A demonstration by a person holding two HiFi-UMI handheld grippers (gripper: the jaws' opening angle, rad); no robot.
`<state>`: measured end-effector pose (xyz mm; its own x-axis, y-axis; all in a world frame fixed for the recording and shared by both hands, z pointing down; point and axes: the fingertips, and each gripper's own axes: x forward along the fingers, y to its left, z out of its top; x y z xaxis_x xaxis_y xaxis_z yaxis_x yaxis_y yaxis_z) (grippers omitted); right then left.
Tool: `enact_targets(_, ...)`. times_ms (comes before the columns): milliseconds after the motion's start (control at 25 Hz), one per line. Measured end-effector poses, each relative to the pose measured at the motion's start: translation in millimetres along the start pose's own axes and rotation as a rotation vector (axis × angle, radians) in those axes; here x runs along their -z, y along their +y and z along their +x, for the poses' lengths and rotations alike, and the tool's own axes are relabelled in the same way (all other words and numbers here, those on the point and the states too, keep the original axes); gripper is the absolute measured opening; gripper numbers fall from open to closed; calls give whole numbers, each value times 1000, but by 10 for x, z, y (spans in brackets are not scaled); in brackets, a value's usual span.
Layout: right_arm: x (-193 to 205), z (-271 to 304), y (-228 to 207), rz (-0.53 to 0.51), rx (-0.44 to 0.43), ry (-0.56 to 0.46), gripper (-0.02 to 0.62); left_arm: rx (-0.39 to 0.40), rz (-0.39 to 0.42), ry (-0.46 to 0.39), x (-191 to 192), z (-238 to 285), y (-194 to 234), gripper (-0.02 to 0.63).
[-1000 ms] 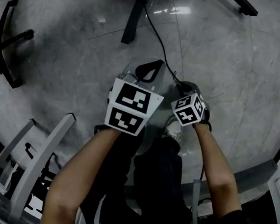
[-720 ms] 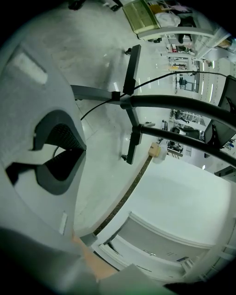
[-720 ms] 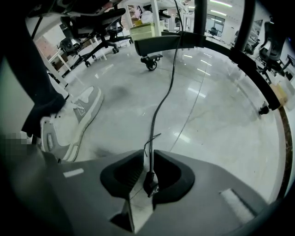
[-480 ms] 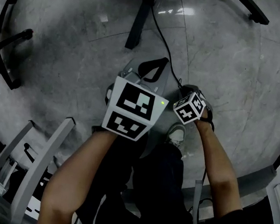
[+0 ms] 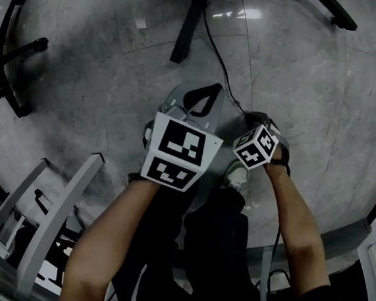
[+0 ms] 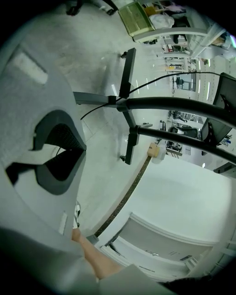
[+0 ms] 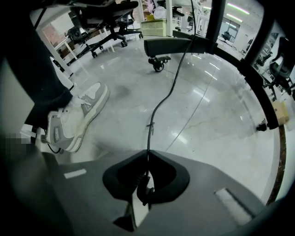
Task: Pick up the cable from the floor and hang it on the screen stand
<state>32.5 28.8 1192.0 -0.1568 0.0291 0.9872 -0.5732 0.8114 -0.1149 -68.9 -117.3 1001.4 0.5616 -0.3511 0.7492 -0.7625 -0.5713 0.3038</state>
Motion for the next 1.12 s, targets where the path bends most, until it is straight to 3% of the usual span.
enact_targets(680,-111,-2098,25,-169,93,-104,17,-102,-64,-57,-822,-1410,-606,2)
enact_targets(1120,-520,-3792,-150,-203,246,-260,17,-141,-21,-156,-1481,-2389,-1103,2)
